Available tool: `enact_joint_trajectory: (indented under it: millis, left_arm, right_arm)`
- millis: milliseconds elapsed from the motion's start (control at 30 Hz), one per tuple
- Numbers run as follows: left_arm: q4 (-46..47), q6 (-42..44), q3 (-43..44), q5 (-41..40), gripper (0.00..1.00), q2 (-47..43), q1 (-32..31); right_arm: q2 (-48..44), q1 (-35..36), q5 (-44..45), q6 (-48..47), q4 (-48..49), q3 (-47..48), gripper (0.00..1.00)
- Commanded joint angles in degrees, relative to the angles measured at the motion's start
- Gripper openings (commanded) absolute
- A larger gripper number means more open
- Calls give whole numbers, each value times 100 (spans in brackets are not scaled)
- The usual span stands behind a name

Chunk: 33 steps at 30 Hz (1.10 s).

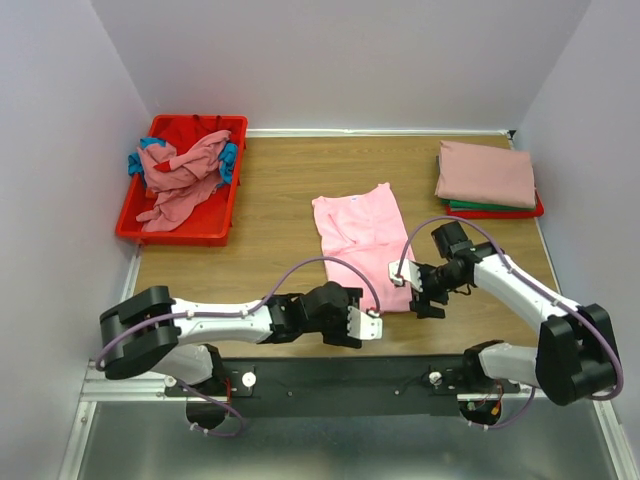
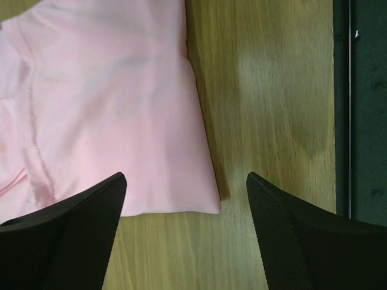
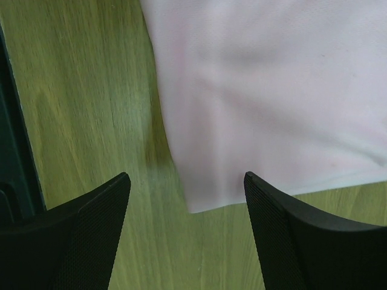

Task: Fold and stack the t-shirts
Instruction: Fold the tshirt

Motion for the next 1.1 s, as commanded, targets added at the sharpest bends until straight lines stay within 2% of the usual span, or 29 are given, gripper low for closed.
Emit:
enact_joint_trajectory:
  millis: [0, 167, 300, 333, 433, 467, 533, 833, 933, 1000, 1033, 1067]
  left_arm:
    - [194, 183, -9, -332, 85, 410, -25]
    - [282, 201, 0, -535, 80, 762, -25]
    - [282, 157, 96, -727, 68, 1192, -17]
    - [300, 157, 105, -780, 68, 1236, -16]
    - [353, 131, 140, -983, 51, 1368, 10]
    - [344, 122, 149, -992, 38, 1395, 10]
    - [326, 105, 140, -948, 31, 1395, 10]
    - [352, 43, 53, -693, 27, 1167, 10]
    - [370, 60, 26, -614, 26, 1114, 10]
    - [388, 87, -18, -535, 21, 1079, 10]
    - [388, 95, -18, -500, 21, 1079, 10]
    - [379, 96, -27, -456, 19, 1079, 10]
  right_arm:
    - [260, -1, -261, -319, 31, 169, 82]
    - [348, -1, -332, -275, 145, 213, 82]
    - [375, -9, -288, -327, 190, 160, 81]
    - [375, -1, -279, -345, 198, 143, 81]
    - [374, -1, -270, -433, 216, 72, 80]
    - [418, -1, -270, -442, 216, 46, 79]
    - [523, -1, -288, -459, 233, 11, 77]
    - [875, 157, 2, -258, 760, -244, 70]
    - [989, 245, 213, -108, 998, -306, 64]
    - [1060, 254, 327, 58, 1103, -323, 56]
    - [1060, 254, 363, 59, 1130, -323, 56]
    - [1086, 254, 406, 146, 1174, -341, 50]
